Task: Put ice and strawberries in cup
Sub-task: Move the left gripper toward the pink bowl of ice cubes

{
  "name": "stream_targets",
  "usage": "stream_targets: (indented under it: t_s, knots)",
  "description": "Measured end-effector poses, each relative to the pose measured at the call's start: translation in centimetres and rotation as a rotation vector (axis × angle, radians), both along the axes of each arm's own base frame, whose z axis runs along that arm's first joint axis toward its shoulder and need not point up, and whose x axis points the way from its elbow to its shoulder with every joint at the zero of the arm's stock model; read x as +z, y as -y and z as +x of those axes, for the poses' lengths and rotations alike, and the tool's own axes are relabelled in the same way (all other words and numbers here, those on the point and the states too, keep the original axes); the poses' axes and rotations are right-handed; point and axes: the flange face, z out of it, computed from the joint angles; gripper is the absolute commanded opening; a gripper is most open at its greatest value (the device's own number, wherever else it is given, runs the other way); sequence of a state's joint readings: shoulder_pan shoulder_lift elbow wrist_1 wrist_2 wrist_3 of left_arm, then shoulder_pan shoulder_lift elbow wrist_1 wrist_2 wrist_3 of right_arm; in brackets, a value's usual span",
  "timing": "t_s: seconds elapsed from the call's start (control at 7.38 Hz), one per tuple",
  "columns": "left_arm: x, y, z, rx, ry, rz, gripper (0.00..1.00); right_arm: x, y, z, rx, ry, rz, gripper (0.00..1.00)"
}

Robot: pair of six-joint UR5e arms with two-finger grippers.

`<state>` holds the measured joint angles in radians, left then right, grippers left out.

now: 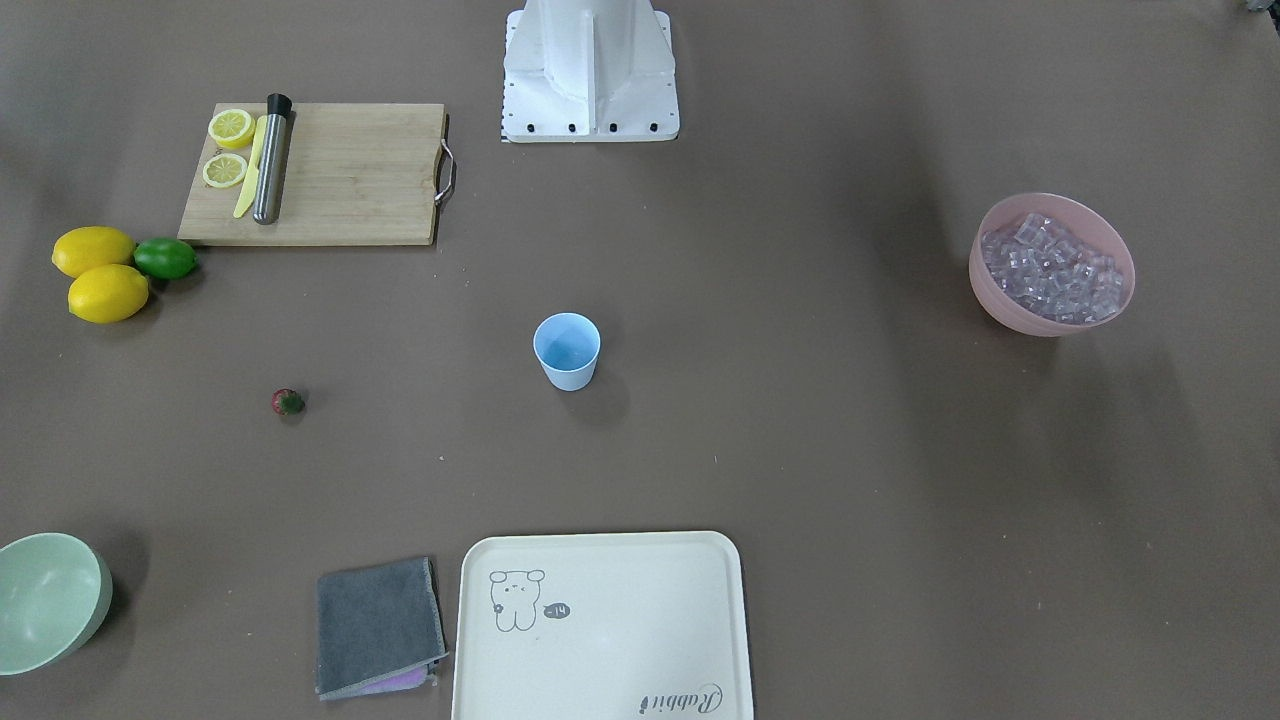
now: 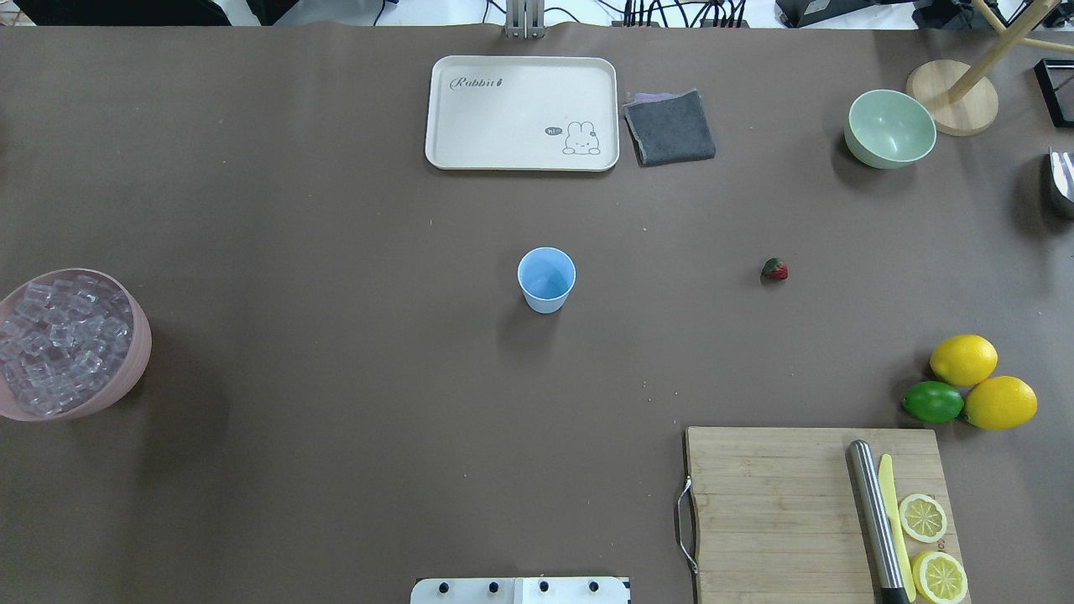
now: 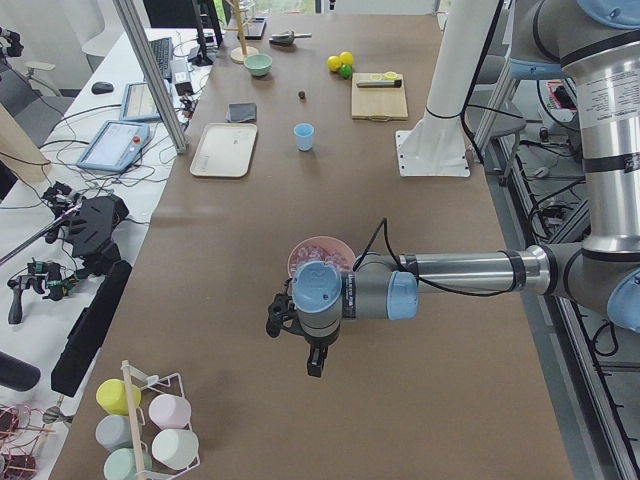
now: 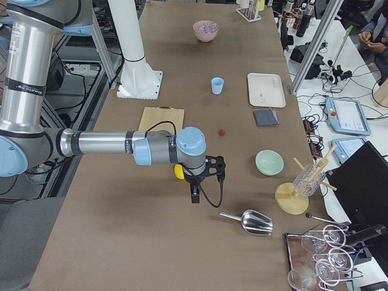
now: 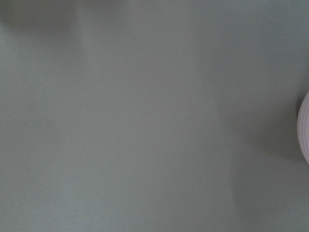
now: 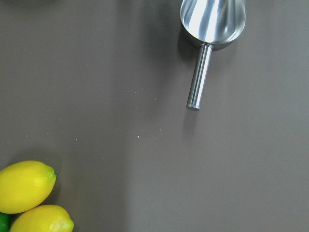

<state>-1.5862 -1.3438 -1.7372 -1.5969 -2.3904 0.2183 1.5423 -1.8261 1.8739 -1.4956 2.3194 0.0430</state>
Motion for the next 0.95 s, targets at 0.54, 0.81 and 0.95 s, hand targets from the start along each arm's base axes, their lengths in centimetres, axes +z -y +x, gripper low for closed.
stream_targets:
  t_s: [0.54,0.81,0.95]
  knots:
    - [-0.2,0.1,0.0,0.001,-0.004,0.006,0.99,0.2,-0.2,0.3,0.007,-0.009,-0.003,1.00]
    - [-0.3,0.2,0.0,0.001,-0.005,0.011,0.99,0.0,0.0,0.8,0.020,-0.007,0.008,1.00]
    - [-0.4,0.3,0.0,0.001,-0.005,0.016,0.99,-0.1,0.0,1.3,0.032,-0.006,0.015,1.00]
